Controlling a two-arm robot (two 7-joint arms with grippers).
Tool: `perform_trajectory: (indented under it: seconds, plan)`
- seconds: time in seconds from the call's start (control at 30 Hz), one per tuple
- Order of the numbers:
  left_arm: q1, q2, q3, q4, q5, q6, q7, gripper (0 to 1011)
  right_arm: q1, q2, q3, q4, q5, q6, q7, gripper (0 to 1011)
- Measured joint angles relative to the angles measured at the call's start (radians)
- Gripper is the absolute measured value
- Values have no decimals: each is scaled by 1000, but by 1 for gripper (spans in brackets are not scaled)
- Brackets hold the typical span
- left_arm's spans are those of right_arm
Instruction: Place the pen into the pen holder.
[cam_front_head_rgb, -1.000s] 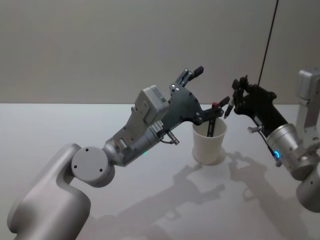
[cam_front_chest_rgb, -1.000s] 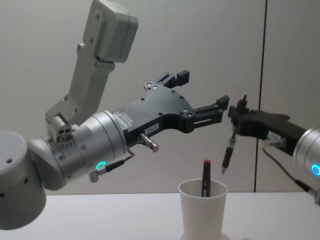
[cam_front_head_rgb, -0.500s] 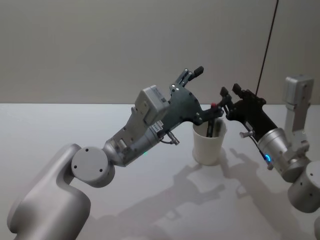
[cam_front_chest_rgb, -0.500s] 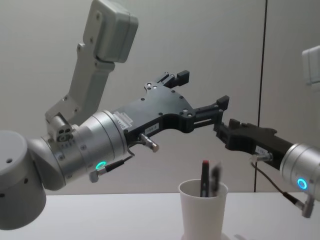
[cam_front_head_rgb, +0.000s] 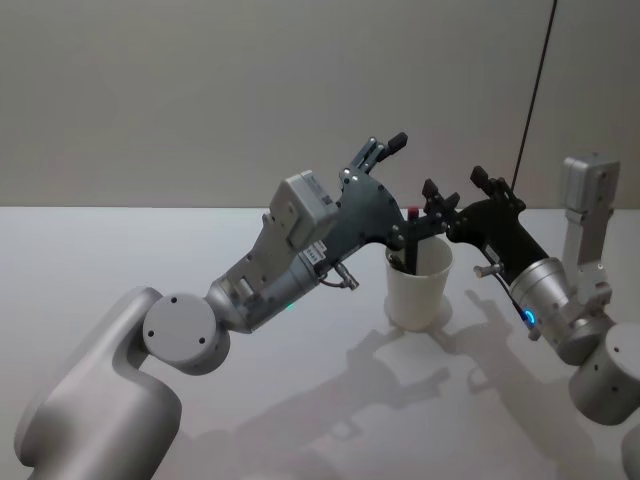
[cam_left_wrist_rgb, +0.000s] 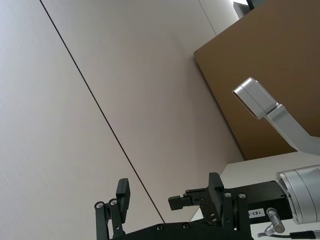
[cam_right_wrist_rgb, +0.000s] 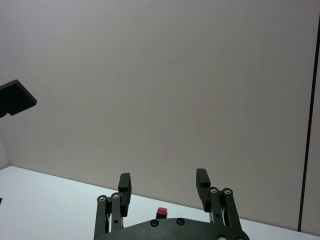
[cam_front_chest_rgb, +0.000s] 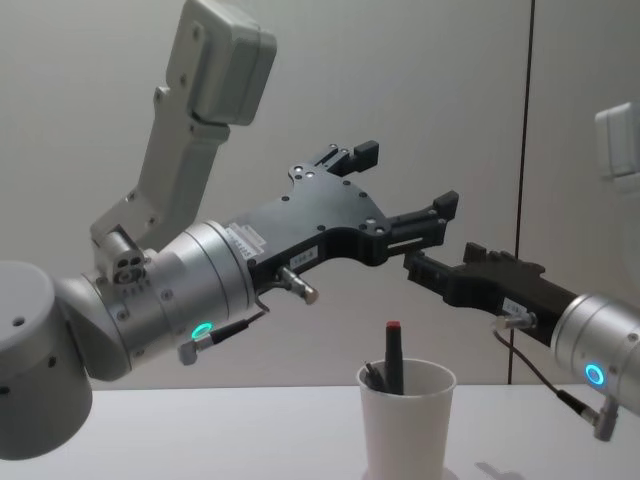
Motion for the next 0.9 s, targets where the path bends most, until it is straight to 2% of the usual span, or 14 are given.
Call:
perform_trajectory:
  seconds: [0.03,0.07,0.2,0.27,0.9]
  plan:
    - [0,0,0,0,0,0,0,1000,1,0,0,2,1,-2,1,832]
    - [0,0,0,0,0,0,0,1000,1,0,0,2,1,-2,1,832]
    - [0,0,0,0,0,0,0,1000,1,-1,0,6,3,-6,3,964]
    - [0,0,0,0,0,0,0,1000,2,-1,0,7,3,-8,4,993]
    - [0,0,0,0,0,0,0,1000,2,0,0,11,6,-14,7,1001]
